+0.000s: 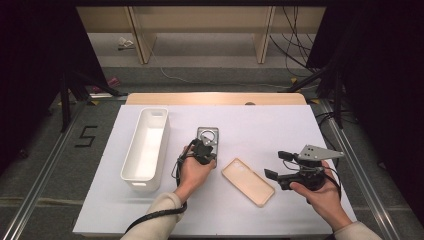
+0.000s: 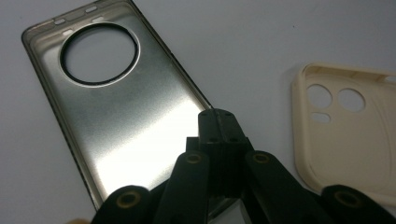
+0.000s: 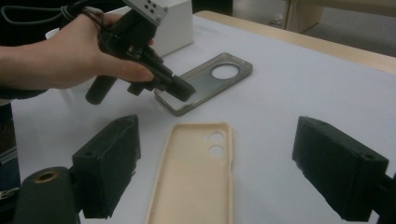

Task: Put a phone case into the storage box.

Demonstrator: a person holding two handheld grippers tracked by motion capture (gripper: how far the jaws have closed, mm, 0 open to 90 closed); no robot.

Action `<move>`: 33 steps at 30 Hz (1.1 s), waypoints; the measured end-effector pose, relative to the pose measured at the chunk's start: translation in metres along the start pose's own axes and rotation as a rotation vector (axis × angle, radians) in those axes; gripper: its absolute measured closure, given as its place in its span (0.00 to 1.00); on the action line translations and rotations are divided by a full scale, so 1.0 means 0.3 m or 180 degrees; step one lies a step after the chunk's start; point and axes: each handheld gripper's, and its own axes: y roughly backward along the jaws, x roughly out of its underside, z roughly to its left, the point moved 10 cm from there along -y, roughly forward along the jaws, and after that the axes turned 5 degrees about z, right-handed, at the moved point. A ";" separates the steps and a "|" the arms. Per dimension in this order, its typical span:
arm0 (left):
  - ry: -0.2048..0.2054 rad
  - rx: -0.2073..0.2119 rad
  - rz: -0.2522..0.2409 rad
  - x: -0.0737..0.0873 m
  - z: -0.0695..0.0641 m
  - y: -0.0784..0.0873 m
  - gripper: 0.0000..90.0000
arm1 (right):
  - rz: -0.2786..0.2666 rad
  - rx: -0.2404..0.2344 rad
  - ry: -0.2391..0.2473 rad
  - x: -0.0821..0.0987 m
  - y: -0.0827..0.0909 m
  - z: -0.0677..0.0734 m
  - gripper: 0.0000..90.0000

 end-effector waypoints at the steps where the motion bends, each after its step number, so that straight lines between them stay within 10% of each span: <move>1: -0.0026 -0.0010 -0.0022 -0.005 0.003 0.013 0.96 | 0.0001 -0.0003 -0.0003 0.000 0.000 0.000 0.18; 6: -0.0251 -0.0060 -0.0031 -0.029 0.012 0.068 0.76 | -0.0003 -0.0004 0.0005 -0.001 -0.001 0.003 0.18; 13: -0.1160 -0.0266 0.0585 -0.014 0.070 0.132 0.38 | 0.0001 -0.0001 -0.0012 0.000 0.001 -0.002 0.18; 22: -0.2243 -0.0296 0.1041 0.024 0.083 0.114 0.37 | -0.0003 -0.0004 -0.0028 0.000 -0.001 -0.003 0.18; 33: -0.2833 -0.0220 0.1315 0.068 0.040 0.053 0.42 | -0.0009 -0.0005 -0.0028 0.000 0.000 -0.004 0.18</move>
